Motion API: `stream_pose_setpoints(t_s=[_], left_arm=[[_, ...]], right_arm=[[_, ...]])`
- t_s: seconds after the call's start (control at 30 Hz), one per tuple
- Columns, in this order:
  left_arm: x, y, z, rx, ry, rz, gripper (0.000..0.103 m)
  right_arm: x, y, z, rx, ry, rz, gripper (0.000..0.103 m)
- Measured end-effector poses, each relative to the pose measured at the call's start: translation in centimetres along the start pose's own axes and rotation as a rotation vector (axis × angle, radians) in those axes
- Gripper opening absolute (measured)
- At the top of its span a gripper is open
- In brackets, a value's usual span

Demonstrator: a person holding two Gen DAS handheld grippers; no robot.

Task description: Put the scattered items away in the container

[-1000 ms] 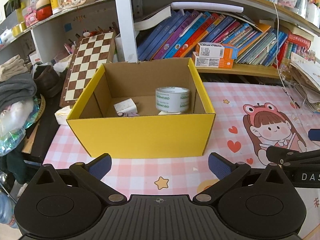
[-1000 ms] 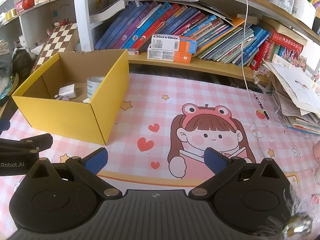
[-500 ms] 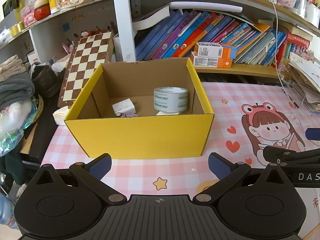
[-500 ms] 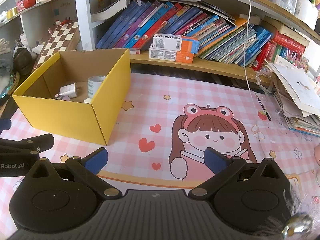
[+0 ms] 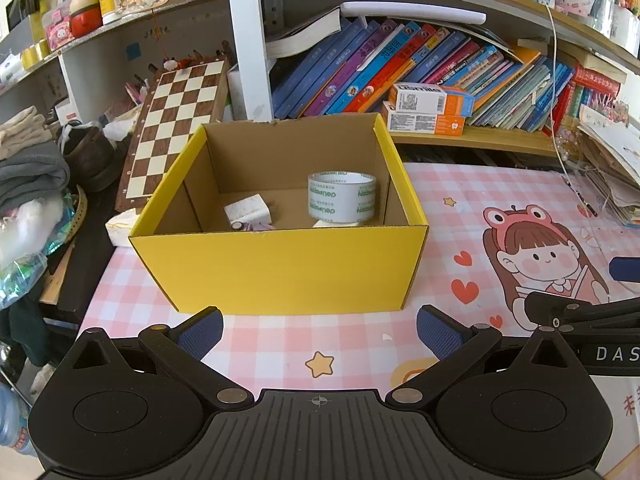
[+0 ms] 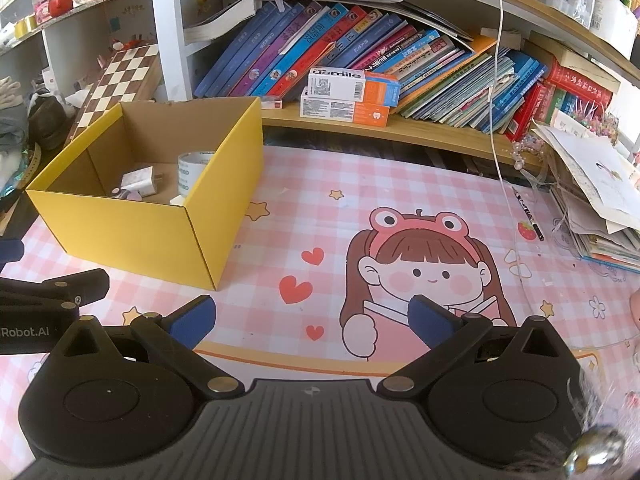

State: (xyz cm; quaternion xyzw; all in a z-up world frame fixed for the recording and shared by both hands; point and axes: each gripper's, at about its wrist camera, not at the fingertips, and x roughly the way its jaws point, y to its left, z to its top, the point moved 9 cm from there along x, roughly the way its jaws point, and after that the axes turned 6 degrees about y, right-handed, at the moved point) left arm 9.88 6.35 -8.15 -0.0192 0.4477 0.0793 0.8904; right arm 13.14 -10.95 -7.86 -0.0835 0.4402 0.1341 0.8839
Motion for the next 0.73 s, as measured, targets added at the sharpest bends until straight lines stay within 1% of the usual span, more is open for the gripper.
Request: stream_pose_setpoints(t_s=[0.23,0.47,0.6,0.73], left_arm=[[0.14,0.10,-0.14,-0.009,0.006,-0.003,0.103],[0.01,0.07,-0.17,0.008,-0.018,0.013,0.103],[-0.11,0.11,-0.09,0.000,-0.028,-0.008,0.103],[0.00,-0.21,-0.02,0.015,-0.028,-0.019,0.103]], right_arm=[[-0.07,0.17,-0.06,0.003,0.002,0.000,0.103],[-0.04,0.28,-0.13,0.001,0.005,0.002,0.103],[0.02,0.23,-0.16,0.001,0.007,0.002,0.103],[0.20,0.16,-0.15,0.003,0.011,0.001,0.103]])
